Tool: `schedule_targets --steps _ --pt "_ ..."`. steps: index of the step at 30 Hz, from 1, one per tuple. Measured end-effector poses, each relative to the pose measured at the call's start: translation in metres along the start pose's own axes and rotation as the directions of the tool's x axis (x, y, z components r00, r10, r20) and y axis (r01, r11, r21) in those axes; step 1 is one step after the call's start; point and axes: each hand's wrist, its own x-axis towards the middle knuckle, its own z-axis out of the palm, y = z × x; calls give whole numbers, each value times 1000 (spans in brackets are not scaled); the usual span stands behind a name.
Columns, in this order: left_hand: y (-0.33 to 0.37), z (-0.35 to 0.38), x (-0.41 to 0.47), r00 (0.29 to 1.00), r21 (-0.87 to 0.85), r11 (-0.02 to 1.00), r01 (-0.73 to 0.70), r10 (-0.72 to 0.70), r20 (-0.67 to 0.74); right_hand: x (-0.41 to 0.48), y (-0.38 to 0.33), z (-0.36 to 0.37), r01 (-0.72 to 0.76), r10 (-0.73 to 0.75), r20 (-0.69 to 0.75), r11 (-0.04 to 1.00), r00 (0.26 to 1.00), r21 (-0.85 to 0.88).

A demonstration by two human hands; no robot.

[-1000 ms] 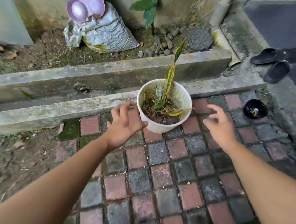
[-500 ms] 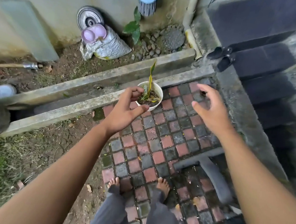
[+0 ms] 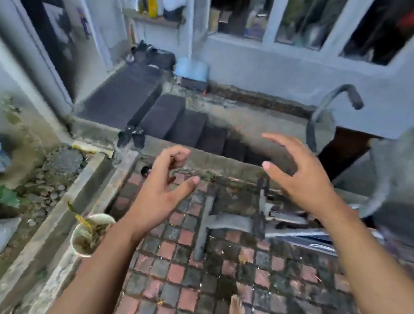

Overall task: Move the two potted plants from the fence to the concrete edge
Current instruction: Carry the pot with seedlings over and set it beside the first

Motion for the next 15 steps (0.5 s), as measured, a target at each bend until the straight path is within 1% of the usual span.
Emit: schedule_targets --steps 3,5,7,11,13,14,15 --pt "40 60 15 980 -79 992 -103 115 162 -65 13 -63 -95 78 -174 992 982 -87" --pt "70 109 18 942 -111 980 -168 193 275 -113 21 -103 -193 157 -289 976 944 -104" --pt "100 161 15 891 -164 965 -203 251 377 -160 27 -139 -274 214 -396 956 893 -101" --pt "158 274 1 748 -240 932 -271 361 557 -259 40 -208 -413 304 -566 908 766 -72" --pt "186 333 -13 659 -280 912 -301 411 630 -311 51 -239 -470 336 -649 882 682 -37" --pt "200 369 -22 613 -313 898 -310 441 656 -342 57 -258 -501 357 -692 865 628 -8" --pt "208 393 -28 586 -335 892 -303 451 673 -363 61 -271 -519 376 -710 855 595 18"
